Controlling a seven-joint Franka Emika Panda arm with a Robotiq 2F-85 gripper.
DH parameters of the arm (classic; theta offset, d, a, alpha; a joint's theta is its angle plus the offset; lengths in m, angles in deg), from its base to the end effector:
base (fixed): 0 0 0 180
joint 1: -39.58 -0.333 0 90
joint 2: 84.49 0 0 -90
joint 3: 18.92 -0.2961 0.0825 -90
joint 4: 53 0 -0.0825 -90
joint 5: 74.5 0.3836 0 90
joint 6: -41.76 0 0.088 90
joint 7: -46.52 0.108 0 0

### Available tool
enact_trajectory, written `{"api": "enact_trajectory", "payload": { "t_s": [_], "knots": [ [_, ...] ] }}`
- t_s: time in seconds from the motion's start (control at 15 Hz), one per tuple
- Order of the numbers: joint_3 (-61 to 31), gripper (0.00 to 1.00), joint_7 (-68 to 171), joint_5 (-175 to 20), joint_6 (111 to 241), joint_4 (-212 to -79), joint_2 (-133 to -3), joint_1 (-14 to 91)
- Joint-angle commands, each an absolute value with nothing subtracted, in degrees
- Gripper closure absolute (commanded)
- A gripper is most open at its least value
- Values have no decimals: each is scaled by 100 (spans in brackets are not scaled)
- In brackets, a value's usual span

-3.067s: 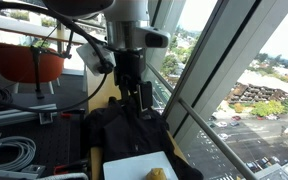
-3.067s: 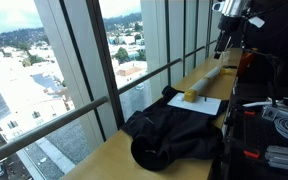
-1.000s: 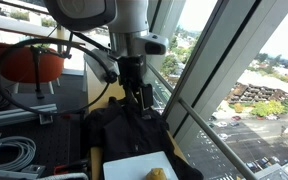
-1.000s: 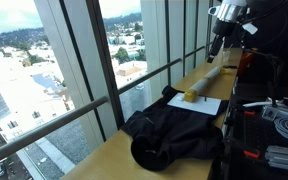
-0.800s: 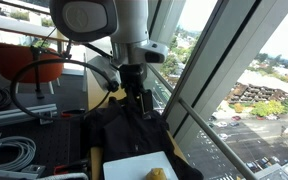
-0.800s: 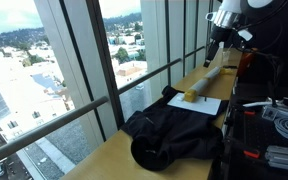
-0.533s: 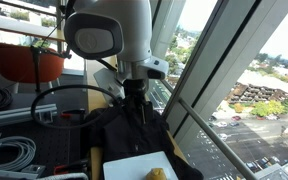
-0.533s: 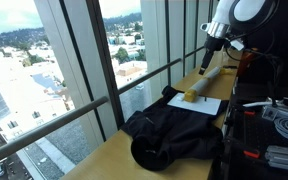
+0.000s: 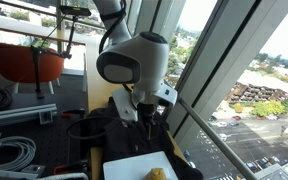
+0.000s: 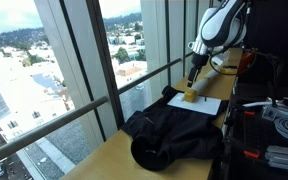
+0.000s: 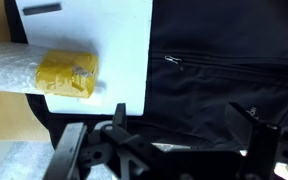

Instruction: Close the zipper on the jumper

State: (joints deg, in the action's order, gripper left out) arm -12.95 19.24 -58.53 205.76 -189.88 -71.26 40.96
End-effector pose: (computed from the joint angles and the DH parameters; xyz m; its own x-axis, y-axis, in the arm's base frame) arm 0.5141 -0.0826 0.2271 0.9623 0.0920 0.2559 0.0943 -0.9955 0.0032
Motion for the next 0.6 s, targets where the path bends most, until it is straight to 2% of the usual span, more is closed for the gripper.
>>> {"api": "enact_trajectory", "payload": {
  "t_s": [0.0, 0.53],
  "knots": [
    [-1792, 0, 2160, -5902, 20291, -18152, -6335, 4536],
    [-2015, 0, 3133, -6544, 20214, -17368, -5148, 4593]
  ]
}}
